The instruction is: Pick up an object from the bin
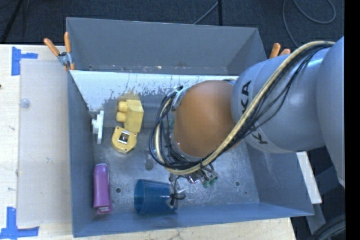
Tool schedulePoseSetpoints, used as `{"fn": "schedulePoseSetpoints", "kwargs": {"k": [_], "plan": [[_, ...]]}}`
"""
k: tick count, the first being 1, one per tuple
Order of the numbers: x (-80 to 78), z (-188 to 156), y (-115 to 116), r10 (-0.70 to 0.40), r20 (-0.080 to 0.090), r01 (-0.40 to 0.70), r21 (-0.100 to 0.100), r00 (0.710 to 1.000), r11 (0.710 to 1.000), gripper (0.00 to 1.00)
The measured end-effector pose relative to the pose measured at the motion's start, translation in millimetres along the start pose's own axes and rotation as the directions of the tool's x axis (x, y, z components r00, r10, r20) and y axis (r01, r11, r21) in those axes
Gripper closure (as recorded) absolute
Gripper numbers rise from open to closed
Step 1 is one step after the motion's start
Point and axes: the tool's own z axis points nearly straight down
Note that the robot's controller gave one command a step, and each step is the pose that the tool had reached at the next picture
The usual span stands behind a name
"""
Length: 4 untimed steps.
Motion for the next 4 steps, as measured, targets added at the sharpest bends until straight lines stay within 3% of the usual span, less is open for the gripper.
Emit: {"fn": "schedulePoseSetpoints", "kwargs": {"k": [1, 2, 4], "plan": [[8.1, 53, -1, 0.182, -0.001, -0.182, 0.002, 0.983, 0.983, 0.00], [3.4, 68, 6, -0.053, 0.025, 0.053, 0.003, 0.998, 0.999, 1.00], [4.7, 64, 6, -0.052, 0.021, 0.052, 0.003, 0.998, 0.999, 1.00]]}}
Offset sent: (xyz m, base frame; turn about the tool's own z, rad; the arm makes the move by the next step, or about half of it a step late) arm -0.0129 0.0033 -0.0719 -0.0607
